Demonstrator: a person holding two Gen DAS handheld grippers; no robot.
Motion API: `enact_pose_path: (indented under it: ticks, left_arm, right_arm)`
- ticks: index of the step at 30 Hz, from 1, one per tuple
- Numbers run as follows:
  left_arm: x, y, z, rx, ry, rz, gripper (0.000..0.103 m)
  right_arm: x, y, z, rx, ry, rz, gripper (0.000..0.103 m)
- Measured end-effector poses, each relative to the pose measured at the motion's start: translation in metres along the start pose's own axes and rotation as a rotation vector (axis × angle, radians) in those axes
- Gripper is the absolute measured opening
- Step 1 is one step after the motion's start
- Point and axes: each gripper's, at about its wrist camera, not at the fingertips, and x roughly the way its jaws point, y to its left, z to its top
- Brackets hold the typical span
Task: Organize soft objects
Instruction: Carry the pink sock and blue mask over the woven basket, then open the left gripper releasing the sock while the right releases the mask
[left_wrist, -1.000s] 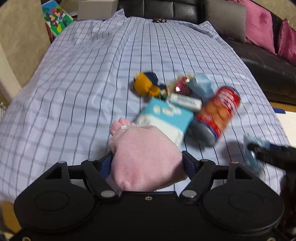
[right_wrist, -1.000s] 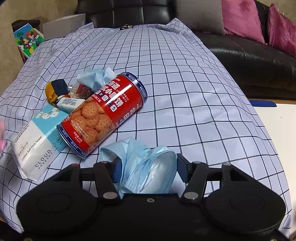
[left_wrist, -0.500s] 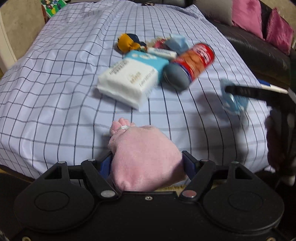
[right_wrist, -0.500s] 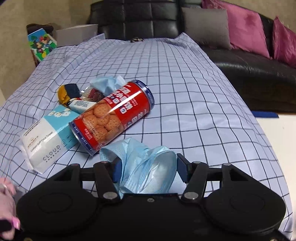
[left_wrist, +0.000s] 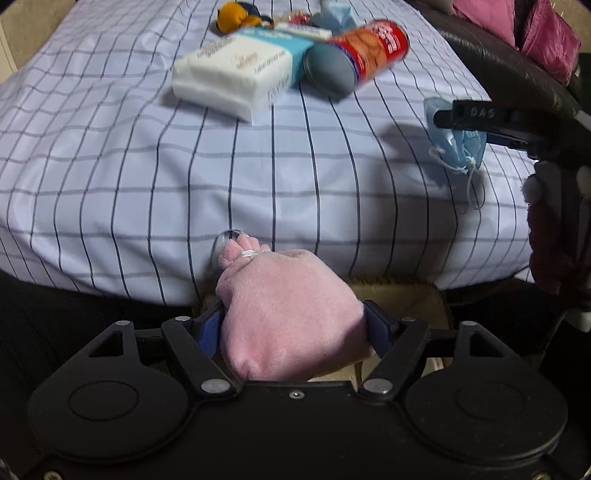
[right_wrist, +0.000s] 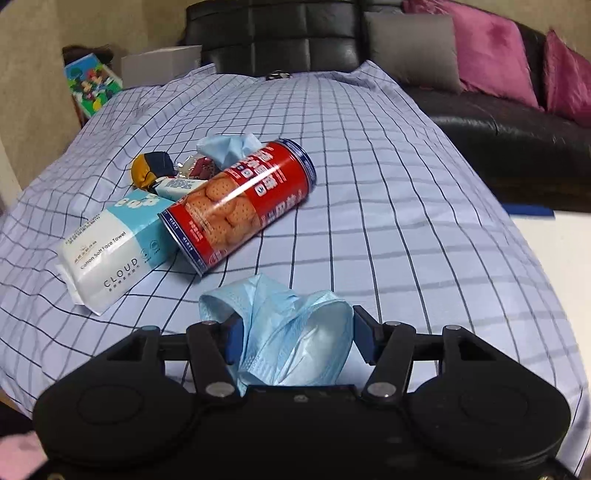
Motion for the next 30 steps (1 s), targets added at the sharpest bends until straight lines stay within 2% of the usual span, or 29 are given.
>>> enact_pose_path:
  ticks: [9,13,19,22,27,30]
  left_arm:
    - [0.004,-0.006,-0.026,0.058,0.094,-0.077,0.07]
    - [0.001,-0.006,-0.033,0.074,0.123,-0.1,0.07]
    - [-0.003,-0.001,-0.036,0.081,0.164,-0.171,0.071]
    - [-0.002,-0.006,-0.04,0.105,0.182,-0.168,0.071]
    - [0.003,-0.014,-0.047,0.128,0.22,-0.174,0.071]
    - [0.003,-0.015,-0.051,0.134,0.228,-0.161,0.071]
  right_arm:
    - [-0.03,-0.004,-0.035,0.132,0.024,0.028,0.058]
    - [-0.05,0.005,-0.047,0.148,0.043,0.077,0.058]
    - [-0.083,0.027,-0.055,0.062,0.119,0.14,0.058]
    - [-0.094,0.04,-0.06,-0.008,0.187,0.127,0.058]
    - [-0.105,0.054,-0.069,-0.095,0.237,0.097,0.058]
    - [-0.109,0.06,-0.074,-0.131,0.26,0.108,0.058]
